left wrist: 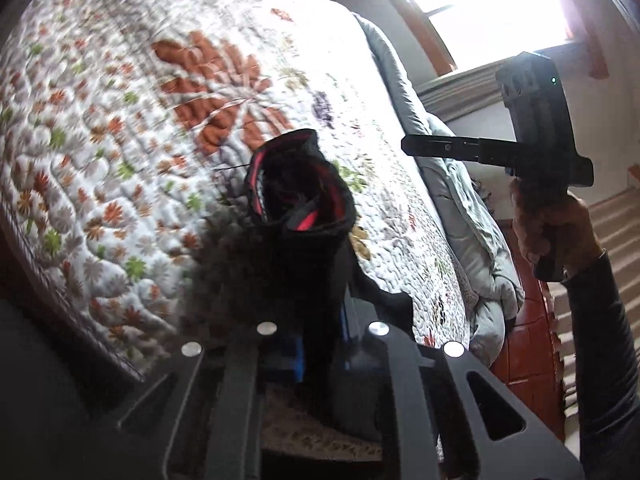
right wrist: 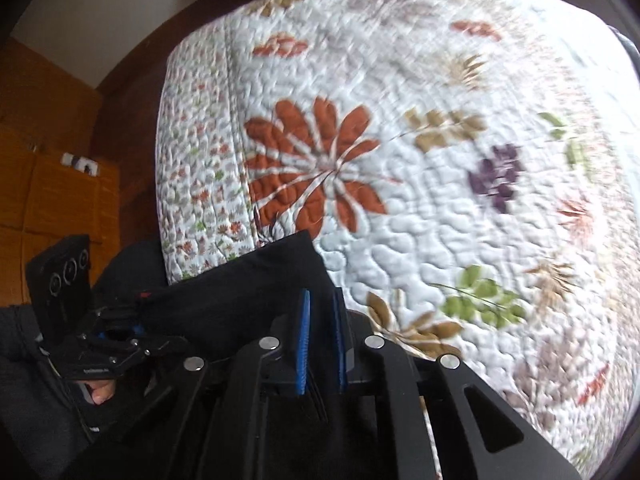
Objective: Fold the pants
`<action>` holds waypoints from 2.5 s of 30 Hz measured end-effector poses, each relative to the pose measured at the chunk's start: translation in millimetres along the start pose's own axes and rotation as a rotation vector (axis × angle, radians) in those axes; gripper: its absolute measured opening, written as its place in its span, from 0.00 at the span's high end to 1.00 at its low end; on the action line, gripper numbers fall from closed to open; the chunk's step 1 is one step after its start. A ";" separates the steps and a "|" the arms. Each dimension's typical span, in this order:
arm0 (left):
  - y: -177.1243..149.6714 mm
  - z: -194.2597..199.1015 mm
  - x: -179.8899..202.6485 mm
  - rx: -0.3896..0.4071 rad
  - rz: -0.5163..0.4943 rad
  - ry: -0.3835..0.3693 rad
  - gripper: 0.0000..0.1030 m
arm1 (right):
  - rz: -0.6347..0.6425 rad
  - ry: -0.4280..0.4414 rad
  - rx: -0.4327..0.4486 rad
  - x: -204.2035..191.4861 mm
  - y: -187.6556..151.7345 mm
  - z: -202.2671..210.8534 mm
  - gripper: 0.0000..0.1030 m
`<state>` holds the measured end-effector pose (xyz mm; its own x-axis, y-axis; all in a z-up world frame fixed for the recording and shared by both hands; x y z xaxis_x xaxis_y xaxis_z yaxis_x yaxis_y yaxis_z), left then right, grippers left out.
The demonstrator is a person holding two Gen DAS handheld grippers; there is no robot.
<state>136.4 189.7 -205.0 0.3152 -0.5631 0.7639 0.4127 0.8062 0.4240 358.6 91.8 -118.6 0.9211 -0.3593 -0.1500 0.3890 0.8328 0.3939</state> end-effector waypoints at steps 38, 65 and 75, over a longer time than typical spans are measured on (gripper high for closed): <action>1.7 -35.3 -52.3 -0.024 0.120 -0.021 0.90 | -0.179 0.420 -0.068 38.0 -30.1 -114.8 0.67; -3.3 -37.3 -70.0 -0.029 0.204 0.049 0.43 | -0.143 0.432 -0.176 18.9 -13.9 -140.1 0.58; 6.5 -16.8 -23.6 0.012 0.068 0.001 0.82 | -0.101 0.374 -0.100 2.4 -11.0 -97.2 0.67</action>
<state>146.0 205.2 -228.4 0.3427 -0.5072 0.7907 0.3804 0.8445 0.3769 358.1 122.7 -211.4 0.8135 -0.2783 -0.5107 0.4606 0.8445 0.2733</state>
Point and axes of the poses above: each gripper's, at about its wrist camera, not at the fingertips, and z roughly against the way its jaws point, x to its right, y to its top, the point moved 4 cm from there along -z, roughly the way its jaws point, and after that the axes turned 14 degrees about x, right-handed, at the moved point
